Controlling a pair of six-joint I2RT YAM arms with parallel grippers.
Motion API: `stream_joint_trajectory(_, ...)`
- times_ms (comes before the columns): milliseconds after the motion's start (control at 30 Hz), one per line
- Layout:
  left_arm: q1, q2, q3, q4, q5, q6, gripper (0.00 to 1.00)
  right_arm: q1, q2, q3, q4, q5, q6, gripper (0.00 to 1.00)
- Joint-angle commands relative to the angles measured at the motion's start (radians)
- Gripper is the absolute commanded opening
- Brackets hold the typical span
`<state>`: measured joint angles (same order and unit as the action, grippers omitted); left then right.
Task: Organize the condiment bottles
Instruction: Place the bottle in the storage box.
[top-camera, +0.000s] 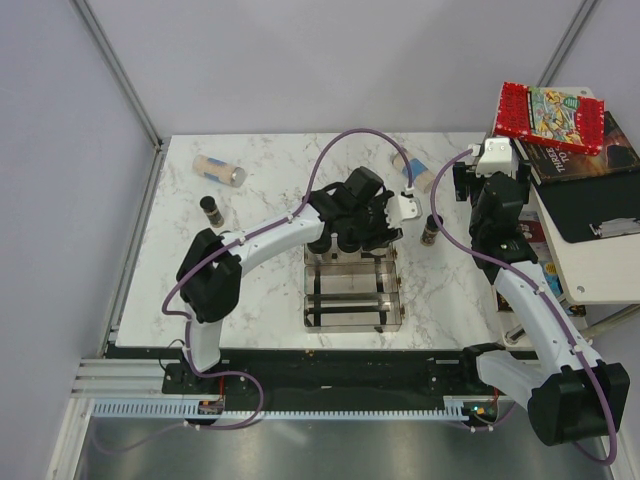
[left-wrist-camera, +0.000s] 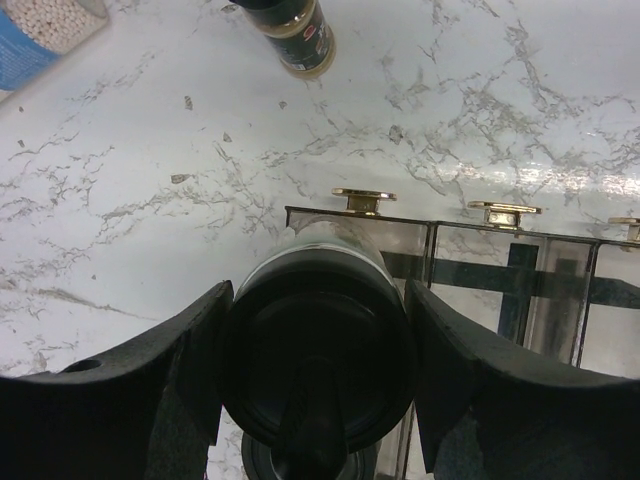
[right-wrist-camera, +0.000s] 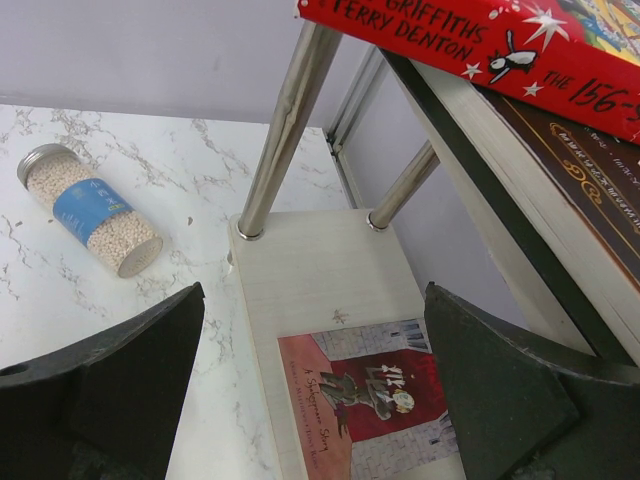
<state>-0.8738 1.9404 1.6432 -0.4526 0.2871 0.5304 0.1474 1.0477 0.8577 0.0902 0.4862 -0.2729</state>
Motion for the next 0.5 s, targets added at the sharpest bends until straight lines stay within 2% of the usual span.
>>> stream_joint_trajectory(0, -0.014, 0.058, 0.043, 0.009, -0.017, -0.007, 0.19, -0.009, -0.017, 0.006, 0.017, -0.003, 0.011, 0.98)
stream_joint_trajectory(300, -0.014, 0.114, 0.056, 0.008, -0.012, 0.003, 0.46, -0.009, -0.014, 0.006, 0.014, -0.017, 0.011, 0.98)
stream_joint_trajectory(467, -0.014, 0.137, 0.056, 0.008, -0.025, 0.016, 0.55, -0.009, -0.014, 0.006, 0.013, -0.017, 0.012, 0.98)
